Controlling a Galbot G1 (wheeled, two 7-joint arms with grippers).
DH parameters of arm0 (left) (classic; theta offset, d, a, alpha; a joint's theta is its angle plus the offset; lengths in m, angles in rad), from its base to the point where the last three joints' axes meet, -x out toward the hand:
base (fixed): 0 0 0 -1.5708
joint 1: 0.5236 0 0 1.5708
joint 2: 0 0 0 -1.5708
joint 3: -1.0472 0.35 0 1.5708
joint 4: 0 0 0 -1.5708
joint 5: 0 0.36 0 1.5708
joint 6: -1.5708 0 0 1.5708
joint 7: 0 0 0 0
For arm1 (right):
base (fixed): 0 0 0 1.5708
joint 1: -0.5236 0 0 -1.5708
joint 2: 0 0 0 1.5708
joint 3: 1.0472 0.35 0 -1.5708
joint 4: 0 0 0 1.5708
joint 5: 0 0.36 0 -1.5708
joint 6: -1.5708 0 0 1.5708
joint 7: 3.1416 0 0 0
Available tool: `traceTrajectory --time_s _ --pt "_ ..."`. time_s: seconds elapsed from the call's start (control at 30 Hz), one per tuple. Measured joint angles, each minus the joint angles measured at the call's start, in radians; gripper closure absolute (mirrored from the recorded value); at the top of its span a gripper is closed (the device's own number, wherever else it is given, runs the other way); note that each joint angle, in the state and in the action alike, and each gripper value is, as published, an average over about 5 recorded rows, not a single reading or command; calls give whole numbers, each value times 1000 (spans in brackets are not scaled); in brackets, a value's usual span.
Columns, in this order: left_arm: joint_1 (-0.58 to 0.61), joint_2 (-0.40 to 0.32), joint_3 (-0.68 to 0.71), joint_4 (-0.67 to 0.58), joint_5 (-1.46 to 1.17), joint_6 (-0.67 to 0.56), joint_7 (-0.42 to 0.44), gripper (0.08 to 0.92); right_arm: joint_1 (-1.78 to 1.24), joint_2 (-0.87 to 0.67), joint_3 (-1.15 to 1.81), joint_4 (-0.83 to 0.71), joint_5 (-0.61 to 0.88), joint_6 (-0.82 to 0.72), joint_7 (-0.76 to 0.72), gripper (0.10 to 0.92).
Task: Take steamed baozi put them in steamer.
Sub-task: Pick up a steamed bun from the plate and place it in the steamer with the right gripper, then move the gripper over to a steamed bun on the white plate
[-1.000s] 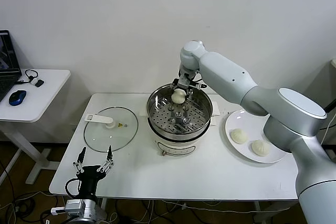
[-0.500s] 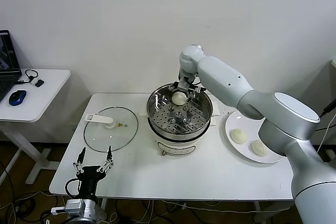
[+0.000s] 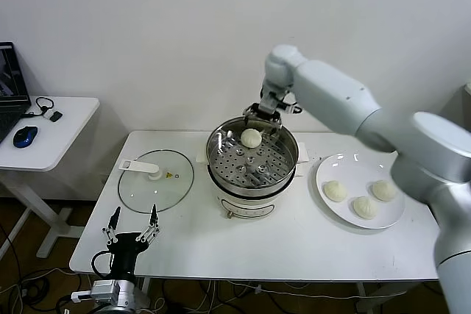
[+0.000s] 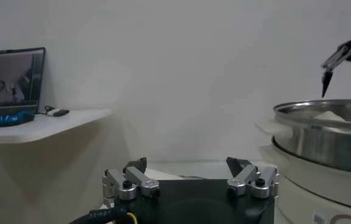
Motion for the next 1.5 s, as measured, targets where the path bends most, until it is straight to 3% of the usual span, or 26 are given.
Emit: traceTrajectory --time_s 0.27,0.6,0.97,1.5 --pt "4 0 10 -9 5 2 -1 177 110 -154 -140 40 228 -164 -38 203" --pt "10 -3 19 -12 15 -1 -17 177 100 -366 -228 93 371 -360 -42 203" --pt "1 -2 21 -29 19 6 -45 177 -9 -498 -264 127 419 -491 19 203" --pt "12 0 5 -26 9 7 -56 177 -229 -446 -153 101 363 -539 130 203"
